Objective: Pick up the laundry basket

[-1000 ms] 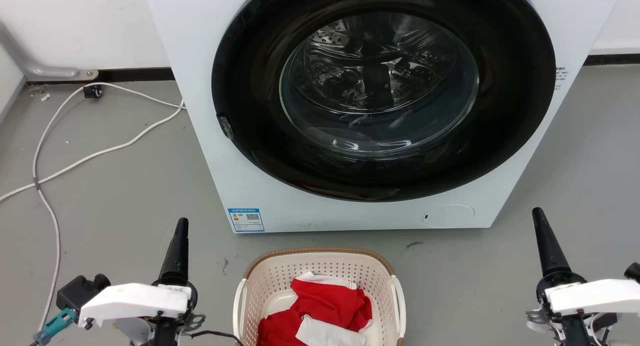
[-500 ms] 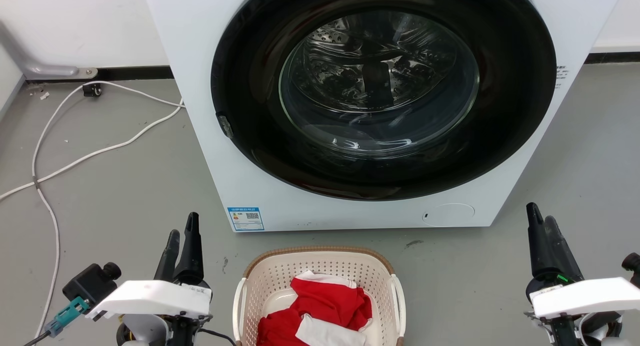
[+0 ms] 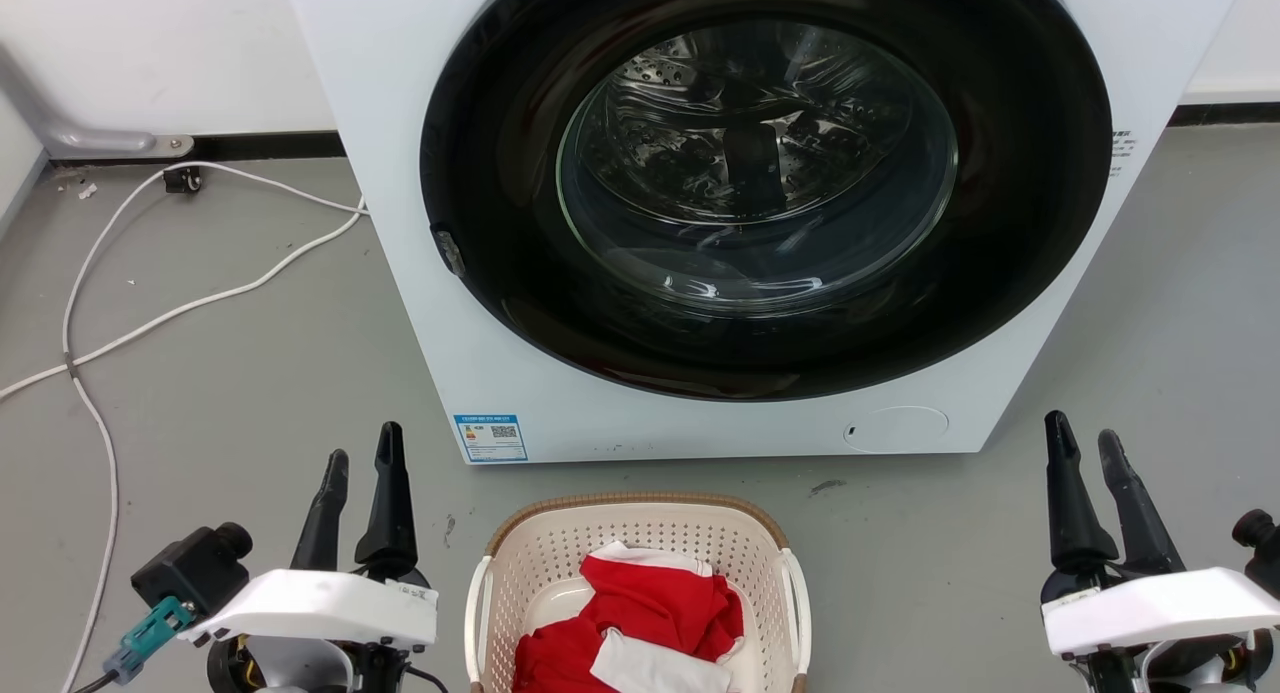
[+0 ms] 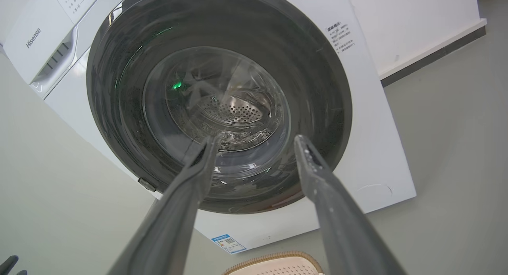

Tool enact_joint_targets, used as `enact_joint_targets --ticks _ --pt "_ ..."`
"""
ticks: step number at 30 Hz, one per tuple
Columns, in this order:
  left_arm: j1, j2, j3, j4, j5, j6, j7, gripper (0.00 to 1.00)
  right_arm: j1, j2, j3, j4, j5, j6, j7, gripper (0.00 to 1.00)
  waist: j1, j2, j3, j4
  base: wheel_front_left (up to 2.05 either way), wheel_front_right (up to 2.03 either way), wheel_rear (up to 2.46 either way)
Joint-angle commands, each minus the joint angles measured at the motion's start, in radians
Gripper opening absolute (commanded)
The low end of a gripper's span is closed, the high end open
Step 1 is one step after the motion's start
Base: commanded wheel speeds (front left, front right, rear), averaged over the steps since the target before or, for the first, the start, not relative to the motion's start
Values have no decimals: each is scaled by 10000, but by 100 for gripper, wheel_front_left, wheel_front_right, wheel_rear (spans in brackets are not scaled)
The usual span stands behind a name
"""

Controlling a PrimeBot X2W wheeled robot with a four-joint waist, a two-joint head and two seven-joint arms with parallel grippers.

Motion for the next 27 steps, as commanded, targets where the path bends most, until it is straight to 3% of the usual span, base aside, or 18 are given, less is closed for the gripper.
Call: enact_joint_targets --ticks 1,11,15,27 --pt "7 37 -35 -213 378 0 -110 100 43 -38 34 -207 -383 0 -122 100 0 -1 1 5 0 0 0" --pt "133 40 -170 -383 1547 14 -391 100 202 -38 122 -372 -1602 0 -411 100 0 -1 -17 3 0 0 0" --pt "234 42 -246 -437 2564 22 -653 100 336 -40 201 -475 -2565 0 -673 100 0 -1 8 14 0 0 0" --pt "363 44 -351 -415 3759 223 -932 100 518 -41 257 -534 -3726 0 -967 100 0 -1 38 11 0 0 0"
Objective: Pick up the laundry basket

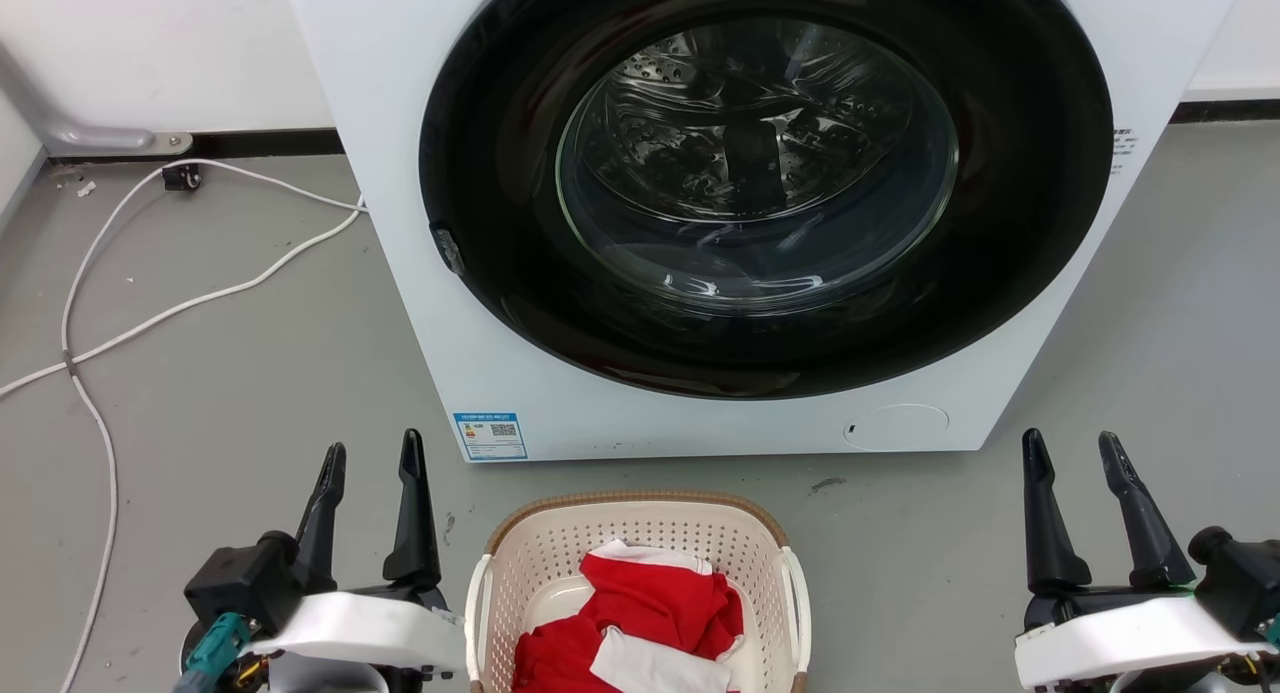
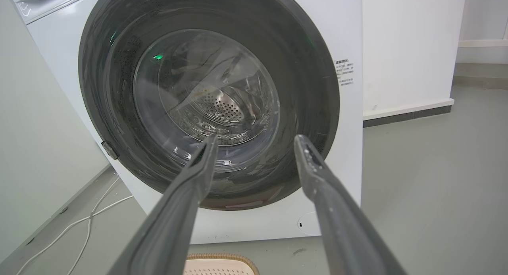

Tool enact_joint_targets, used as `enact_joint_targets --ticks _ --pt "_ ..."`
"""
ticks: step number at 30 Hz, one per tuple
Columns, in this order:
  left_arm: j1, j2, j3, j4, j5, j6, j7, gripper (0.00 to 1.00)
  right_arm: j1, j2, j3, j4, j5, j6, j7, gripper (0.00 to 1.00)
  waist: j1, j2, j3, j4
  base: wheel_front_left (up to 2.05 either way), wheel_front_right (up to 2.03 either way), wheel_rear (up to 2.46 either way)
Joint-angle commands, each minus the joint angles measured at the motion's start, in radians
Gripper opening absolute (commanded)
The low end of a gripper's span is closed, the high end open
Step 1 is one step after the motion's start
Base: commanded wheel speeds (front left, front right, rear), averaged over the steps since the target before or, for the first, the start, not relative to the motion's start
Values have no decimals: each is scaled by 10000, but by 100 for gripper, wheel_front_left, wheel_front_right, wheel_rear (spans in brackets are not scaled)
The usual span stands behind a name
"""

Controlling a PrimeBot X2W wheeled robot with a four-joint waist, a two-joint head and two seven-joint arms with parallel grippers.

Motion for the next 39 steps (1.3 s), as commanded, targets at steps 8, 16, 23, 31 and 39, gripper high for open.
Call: enact_joint_targets --ticks 8,16,23,31,39 --pt "115 33 -104 -129 934 156 -264 100 149 -39 64 -133 -986 0 -264 100 0 0 26 -23 0 0 0" --pt "195 35 -181 -136 1589 266 -428 100 267 -40 130 -174 -1673 0 -441 100 0 0 56 -19 0 0 0" --pt "249 36 -238 -153 2046 352 -546 100 317 -40 156 -217 -2137 -1 -550 100 0 0 61 -18 0 0 0" --pt "306 37 -296 -127 2581 407 -682 100 397 -40 159 -267 -2710 -1 -700 100 0 0 62 -14 0 0 0" --pt "391 38 -334 -67 2985 448 -814 100 434 -39 221 -287 -3184 -1 -807 100 0 0 57 -7 0 0 0"
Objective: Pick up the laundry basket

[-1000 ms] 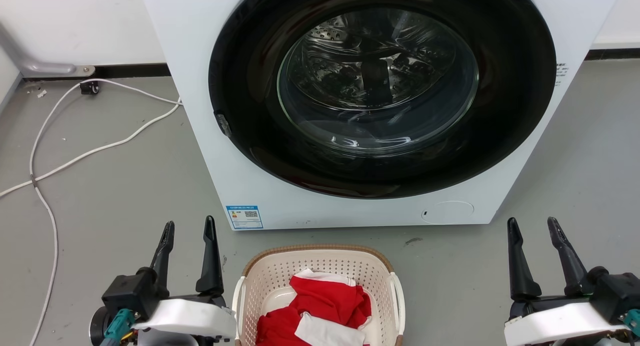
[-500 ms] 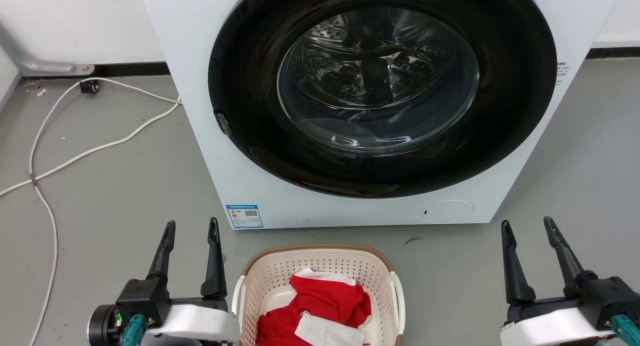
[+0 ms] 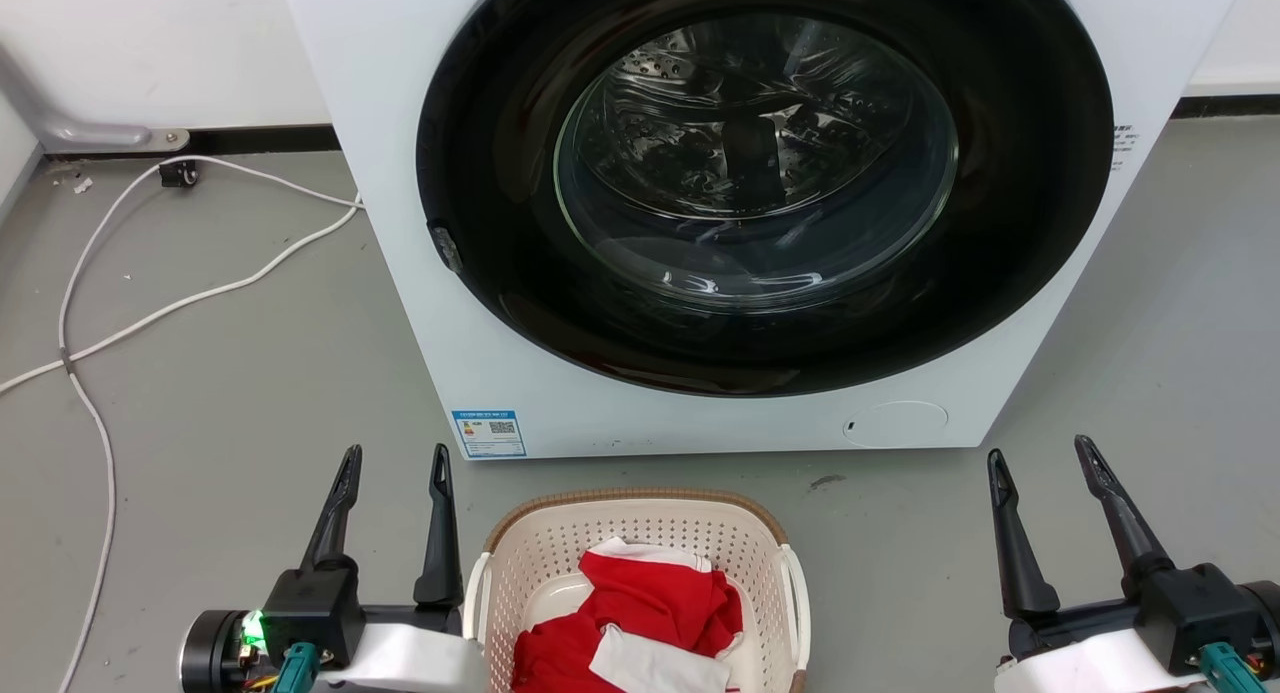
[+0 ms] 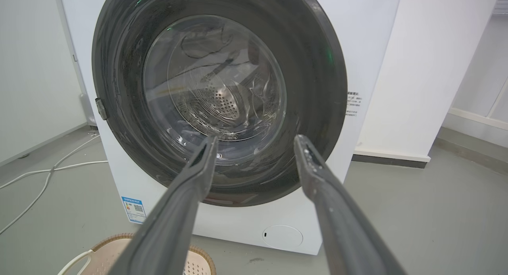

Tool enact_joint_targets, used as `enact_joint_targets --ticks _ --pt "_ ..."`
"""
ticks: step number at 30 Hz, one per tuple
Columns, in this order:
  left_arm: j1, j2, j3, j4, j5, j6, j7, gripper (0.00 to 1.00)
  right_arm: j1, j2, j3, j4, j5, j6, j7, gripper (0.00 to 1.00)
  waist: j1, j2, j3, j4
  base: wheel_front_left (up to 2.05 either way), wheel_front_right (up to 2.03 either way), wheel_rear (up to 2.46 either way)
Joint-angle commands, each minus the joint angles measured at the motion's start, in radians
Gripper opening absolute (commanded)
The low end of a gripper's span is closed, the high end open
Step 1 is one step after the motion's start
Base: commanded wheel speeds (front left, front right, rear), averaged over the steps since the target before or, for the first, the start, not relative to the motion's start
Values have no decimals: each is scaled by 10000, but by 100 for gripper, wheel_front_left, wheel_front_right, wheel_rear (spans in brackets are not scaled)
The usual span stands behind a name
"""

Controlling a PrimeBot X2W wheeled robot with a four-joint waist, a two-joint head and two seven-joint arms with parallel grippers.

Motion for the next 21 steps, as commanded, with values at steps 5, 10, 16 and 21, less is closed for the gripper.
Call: enact_joint_targets --ticks 5,10,16,21 --pt "123 29 44 143 37 111 -51 100 129 -33 11 42 54 -3 -39 100 0 0 -20 2 0 0 0" --pt "125 29 34 192 65 130 -51 100 160 -33 11 104 92 -3 -39 100 0 0 -29 5 0 0 0" --pt "96 29 16 167 124 135 -51 100 129 -33 2 103 54 -3 -39 100 0 0 -8 29 0 0 0" --pt "108 29 59 133 139 152 -51 100 109 -32 15 117 81 -3 -39 100 0 0 0 31 0 0 0"
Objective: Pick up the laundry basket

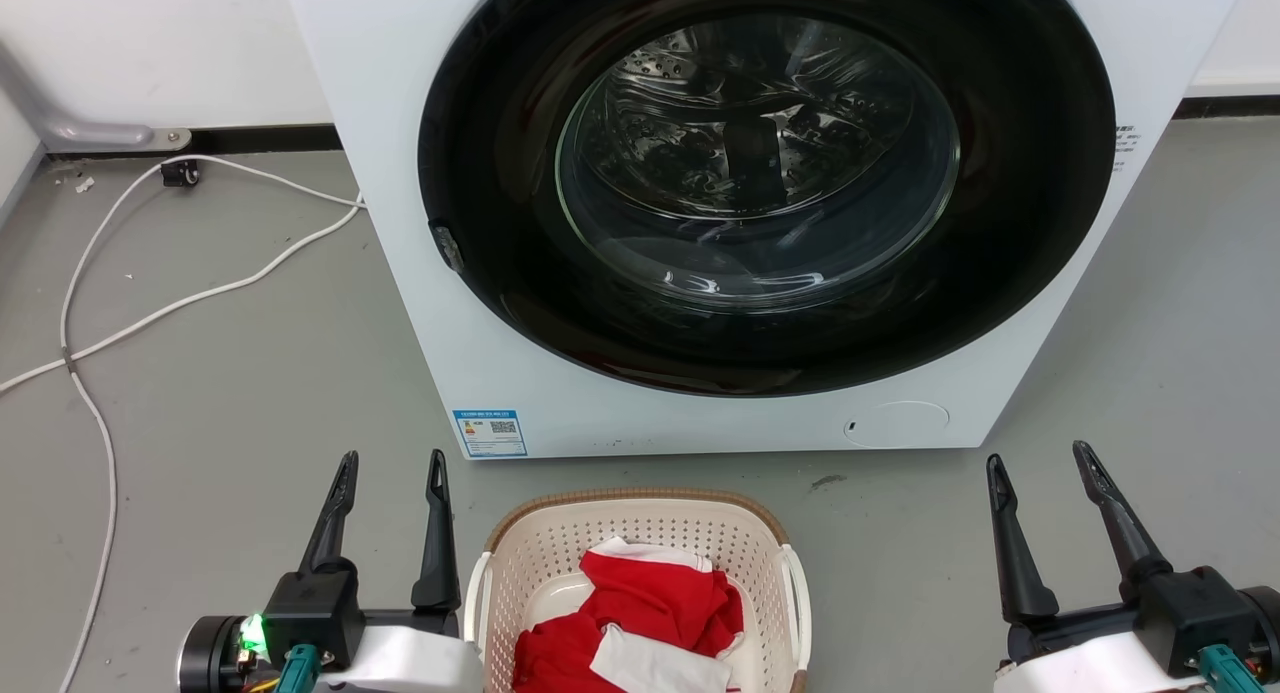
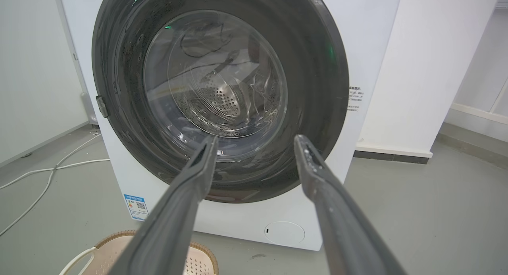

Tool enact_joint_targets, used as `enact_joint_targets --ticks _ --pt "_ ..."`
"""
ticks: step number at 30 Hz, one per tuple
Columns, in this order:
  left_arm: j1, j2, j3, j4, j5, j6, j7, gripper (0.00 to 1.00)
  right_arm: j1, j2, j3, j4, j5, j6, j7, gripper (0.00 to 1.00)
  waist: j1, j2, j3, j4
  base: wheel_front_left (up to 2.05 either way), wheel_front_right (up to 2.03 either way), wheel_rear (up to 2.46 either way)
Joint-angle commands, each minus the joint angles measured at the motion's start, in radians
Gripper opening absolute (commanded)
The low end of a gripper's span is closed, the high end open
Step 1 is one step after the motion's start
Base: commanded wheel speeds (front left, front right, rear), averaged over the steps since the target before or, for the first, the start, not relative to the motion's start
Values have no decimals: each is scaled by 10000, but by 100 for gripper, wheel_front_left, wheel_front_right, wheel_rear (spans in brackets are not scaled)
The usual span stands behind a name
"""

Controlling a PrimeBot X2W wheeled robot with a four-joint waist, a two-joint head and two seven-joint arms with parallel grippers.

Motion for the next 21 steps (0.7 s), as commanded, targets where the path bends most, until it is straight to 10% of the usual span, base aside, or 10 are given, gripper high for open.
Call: enact_joint_targets --ticks 1,21 --pt "86 27 34 -31 54 31 -28 100 70 -30 11 24 11 -3 -35 100 0 -1 4 -6 0 0 0" --pt "-1399 192 950 1740 291 -315 -28 100 -1670 -24 449 1566 -359 -3 -32 100 0 -1 1348 -32 0 0 0"
